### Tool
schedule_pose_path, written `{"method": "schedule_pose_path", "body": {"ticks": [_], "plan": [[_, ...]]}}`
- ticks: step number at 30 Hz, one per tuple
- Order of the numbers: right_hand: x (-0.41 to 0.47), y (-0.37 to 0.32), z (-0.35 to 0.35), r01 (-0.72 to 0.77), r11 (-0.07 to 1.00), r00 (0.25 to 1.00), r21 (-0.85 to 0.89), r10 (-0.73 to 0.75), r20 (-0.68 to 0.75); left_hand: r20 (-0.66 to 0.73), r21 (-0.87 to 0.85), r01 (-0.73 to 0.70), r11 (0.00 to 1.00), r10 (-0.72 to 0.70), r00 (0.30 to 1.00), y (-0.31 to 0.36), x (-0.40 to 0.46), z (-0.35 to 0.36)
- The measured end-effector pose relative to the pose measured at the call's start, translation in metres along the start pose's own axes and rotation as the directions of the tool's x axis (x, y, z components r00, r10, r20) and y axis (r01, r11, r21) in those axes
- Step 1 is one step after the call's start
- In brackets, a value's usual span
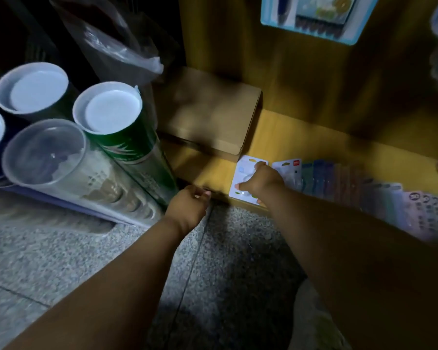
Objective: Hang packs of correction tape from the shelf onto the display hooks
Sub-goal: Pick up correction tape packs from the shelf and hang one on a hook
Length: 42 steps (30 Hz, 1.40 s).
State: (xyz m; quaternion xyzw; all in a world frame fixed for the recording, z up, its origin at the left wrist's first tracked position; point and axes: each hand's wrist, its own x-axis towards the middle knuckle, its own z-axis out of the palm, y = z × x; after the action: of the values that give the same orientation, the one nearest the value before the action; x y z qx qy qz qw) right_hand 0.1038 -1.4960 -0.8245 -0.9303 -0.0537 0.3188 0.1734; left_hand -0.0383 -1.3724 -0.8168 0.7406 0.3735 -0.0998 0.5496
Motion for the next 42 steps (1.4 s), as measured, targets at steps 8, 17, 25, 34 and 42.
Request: {"method": "schedule_pose_path", "body": {"ticks": [8, 17, 25, 34, 42], "plan": [[0.008, -0.002, 0.001, 0.022, 0.975, 1.000, -0.223, -0.018, 0.020, 0.009, -0.048, 0.036, 0.998, -0.036, 0.999, -0.006, 0.002, 0.005], [-0.024, 0.003, -0.005, 0.012, 0.995, 0.993, 0.102, -0.023, 0.115, -0.002, -0.142, 0.075, 0.987, -0.076, 0.997, 0.002, -0.010, 0.011], [-0.068, 0.008, -0.014, 0.110, 0.943, 0.951, 0.313, -0.192, 0.244, 0.128, -0.507, 0.203, 0.838, -0.160, 0.979, 0.026, -0.031, 0.036], [-0.027, 0.036, -0.069, 0.142, 0.948, 0.962, 0.284, -0.065, -0.264, 0.107, -0.618, 0.193, 0.762, -0.162, 0.981, 0.029, -0.028, 0.037], [0.010, 0.055, -0.071, -0.091, 0.992, 0.935, 0.086, 0.115, -0.336, 0.178, -0.660, 0.244, 0.711, -0.168, 0.970, 0.020, -0.016, 0.038]]}}
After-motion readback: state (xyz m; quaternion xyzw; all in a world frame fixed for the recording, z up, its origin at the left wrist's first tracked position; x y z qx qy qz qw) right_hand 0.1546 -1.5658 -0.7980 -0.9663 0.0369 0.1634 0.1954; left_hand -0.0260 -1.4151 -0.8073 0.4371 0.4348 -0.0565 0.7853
